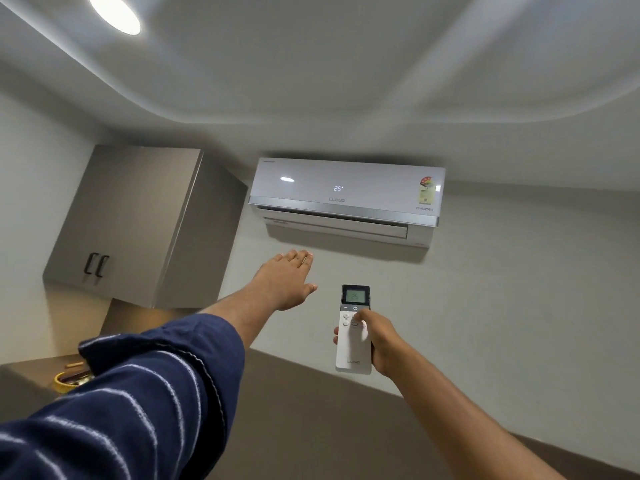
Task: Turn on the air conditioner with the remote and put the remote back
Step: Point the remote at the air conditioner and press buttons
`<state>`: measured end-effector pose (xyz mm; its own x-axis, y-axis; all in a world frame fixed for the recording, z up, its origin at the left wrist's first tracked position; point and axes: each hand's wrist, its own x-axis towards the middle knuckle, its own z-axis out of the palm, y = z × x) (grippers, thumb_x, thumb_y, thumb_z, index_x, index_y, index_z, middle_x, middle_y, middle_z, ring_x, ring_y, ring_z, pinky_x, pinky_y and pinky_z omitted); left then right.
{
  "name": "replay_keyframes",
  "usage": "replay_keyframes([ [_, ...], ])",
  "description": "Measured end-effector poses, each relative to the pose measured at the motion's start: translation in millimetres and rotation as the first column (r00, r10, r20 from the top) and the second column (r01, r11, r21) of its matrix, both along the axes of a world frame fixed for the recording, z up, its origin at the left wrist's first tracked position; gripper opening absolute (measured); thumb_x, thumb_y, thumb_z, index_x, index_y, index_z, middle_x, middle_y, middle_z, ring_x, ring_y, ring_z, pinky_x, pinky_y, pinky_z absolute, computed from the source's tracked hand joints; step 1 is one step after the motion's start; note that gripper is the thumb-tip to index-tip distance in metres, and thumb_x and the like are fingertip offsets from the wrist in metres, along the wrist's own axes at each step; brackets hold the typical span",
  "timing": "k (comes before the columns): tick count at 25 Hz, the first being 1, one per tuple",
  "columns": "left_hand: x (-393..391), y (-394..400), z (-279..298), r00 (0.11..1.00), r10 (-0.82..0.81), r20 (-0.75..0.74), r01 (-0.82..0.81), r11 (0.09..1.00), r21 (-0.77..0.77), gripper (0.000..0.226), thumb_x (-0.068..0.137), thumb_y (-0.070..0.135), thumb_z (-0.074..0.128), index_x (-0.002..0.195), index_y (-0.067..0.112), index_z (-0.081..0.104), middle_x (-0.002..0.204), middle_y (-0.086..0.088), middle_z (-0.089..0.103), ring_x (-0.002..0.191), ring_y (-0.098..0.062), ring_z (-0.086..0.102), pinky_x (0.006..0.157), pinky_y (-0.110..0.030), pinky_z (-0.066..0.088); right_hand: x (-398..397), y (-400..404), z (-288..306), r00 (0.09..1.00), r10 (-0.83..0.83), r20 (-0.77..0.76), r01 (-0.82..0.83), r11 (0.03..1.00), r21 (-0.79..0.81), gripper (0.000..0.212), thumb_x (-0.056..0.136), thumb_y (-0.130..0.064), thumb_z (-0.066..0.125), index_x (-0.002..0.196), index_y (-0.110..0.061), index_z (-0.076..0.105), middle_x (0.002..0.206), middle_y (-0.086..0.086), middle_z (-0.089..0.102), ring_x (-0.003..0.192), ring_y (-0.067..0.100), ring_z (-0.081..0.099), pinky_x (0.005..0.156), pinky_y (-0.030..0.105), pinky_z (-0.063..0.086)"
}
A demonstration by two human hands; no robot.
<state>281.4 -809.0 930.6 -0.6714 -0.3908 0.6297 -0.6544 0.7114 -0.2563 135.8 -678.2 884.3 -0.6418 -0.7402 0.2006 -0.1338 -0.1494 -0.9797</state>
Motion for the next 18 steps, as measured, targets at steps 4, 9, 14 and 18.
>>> replay_keyframes([
  [4, 6, 2, -6, 1.000, 0.008, 0.019, -0.008, 1.000, 0.013, 0.068, 0.101, 0.045, 0.020, 0.154, 0.009, -0.003, 0.164, -0.008, 0.000, 0.152, -0.023, 0.003, 0.123, -0.038, 0.010, 1, 6, -4, 0.999, -0.011, 0.031, 0.011, 1.000, -0.022, 0.020, 0.087, -0.007, 0.038, 0.092, -0.006, 0.058, 0.078, 0.019, 0.069, 0.067, 0.031, 0.066, 0.066, 0.034, 0.055],
  [9, 15, 7, -3, 1.000, 0.010, 0.016, -0.010, 1.000, -0.008, 0.068, 0.102, 0.045, 0.020, 0.154, 0.008, -0.003, 0.164, -0.008, 0.001, 0.152, -0.023, 0.004, 0.123, -0.038, 0.010, 7, 14, 1, 0.999, -0.026, 0.042, 0.029, 0.998, -0.059, 0.019, 0.089, -0.007, 0.037, 0.090, -0.006, 0.056, 0.079, 0.019, 0.068, 0.065, 0.030, 0.065, 0.063, 0.033, 0.054],
  [14, 20, 14, 7, 1.000, 0.015, -0.013, -0.015, 1.000, -0.019, 0.069, 0.101, 0.045, 0.021, 0.155, 0.009, -0.003, 0.164, -0.008, 0.001, 0.152, -0.023, 0.004, 0.123, -0.038, 0.010, 12, 16, 11, 0.999, -0.015, 0.049, 0.019, 0.997, -0.071, 0.021, 0.092, -0.009, 0.037, 0.094, -0.004, 0.056, 0.083, 0.021, 0.068, 0.069, 0.031, 0.065, 0.065, 0.036, 0.054],
  [18, 21, 16, 16, 0.999, 0.019, -0.034, -0.020, 1.000, -0.021, 0.069, 0.101, 0.046, 0.021, 0.154, 0.009, -0.004, 0.164, -0.008, -0.001, 0.152, -0.023, 0.003, 0.124, -0.038, 0.009, 10, 20, 16, 0.998, -0.016, 0.057, 0.021, 0.997, -0.078, 0.019, 0.089, -0.007, 0.038, 0.091, -0.003, 0.056, 0.081, 0.021, 0.067, 0.068, 0.032, 0.065, 0.064, 0.036, 0.054],
])
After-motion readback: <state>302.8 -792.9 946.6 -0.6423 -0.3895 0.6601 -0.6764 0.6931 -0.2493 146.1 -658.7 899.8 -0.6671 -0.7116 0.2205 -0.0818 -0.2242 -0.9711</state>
